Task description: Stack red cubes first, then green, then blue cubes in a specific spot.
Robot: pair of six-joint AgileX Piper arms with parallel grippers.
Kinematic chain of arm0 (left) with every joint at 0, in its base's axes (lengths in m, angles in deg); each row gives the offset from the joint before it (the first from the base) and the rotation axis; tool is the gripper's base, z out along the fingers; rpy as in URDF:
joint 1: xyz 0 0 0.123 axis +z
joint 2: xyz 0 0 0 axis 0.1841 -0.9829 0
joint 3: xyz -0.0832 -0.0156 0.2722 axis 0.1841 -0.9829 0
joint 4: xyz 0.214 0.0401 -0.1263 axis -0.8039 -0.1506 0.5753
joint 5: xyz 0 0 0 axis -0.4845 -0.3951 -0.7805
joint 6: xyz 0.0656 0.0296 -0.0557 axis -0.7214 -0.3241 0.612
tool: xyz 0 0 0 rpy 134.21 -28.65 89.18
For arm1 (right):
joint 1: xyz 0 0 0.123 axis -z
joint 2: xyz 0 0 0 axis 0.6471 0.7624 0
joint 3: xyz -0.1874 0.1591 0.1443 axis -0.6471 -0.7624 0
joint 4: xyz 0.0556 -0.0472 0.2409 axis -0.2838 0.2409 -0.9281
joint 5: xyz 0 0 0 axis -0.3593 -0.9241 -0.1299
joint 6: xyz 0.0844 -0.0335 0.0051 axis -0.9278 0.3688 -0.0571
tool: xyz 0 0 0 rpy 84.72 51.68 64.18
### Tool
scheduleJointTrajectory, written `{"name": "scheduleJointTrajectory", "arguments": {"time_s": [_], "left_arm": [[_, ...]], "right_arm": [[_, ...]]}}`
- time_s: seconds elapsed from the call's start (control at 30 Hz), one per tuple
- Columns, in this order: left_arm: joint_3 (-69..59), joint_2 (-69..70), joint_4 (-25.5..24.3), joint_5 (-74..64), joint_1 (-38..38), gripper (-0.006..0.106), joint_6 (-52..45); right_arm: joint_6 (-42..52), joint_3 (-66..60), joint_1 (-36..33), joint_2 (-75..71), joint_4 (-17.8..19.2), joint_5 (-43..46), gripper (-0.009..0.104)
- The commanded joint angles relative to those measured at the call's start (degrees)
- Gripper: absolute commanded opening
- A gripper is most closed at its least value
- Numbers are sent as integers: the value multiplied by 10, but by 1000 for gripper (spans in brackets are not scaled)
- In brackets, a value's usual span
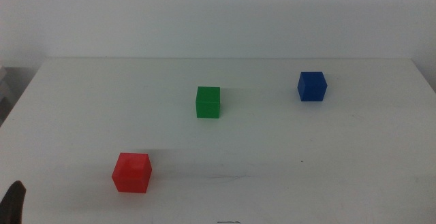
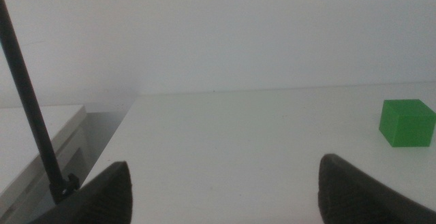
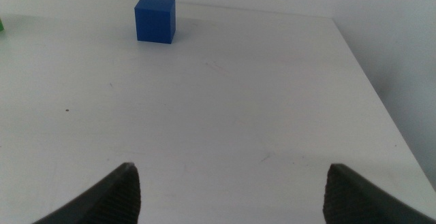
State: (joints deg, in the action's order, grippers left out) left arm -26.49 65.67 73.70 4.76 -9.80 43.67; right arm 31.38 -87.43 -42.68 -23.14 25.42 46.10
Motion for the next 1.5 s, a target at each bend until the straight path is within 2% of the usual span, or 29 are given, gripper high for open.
{"name": "scheduleJointTrajectory", "arguments": {"time_s": [0.0, 0.2, 0.3, 0.7, 1.0, 1.13, 1.27, 1.47], "left_arm": [[2, 12, 1, 33, -1, 94, 5], [2, 12, 1, 27, -1, 94, 5], [38, -21, 18, -8, -1, 94, 5], [354, -279, 26, -405, -1, 94, 3], [553, -436, 42, -612, -1, 94, 3], [588, -498, 59, -625, -6, 94, -2], [606, -564, 71, -617, -42, 94, 5], [662, -663, 12, -611, -140, 94, 119]], "right_arm": [[3, 10, 3, -13, 9, 43, 82], [3, 10, 3, -13, 9, 43, 82], [3, 10, 3, -13, 9, 43, 82], [3, 10, 3, -13, 9, 43, 82], [3, 10, 3, -13, 9, 43, 82], [3, 10, 3, -13, 9, 43, 82], [3, 10, 3, -13, 9, 43, 82], [3, 10, 3, -13, 9, 43, 82]]}}
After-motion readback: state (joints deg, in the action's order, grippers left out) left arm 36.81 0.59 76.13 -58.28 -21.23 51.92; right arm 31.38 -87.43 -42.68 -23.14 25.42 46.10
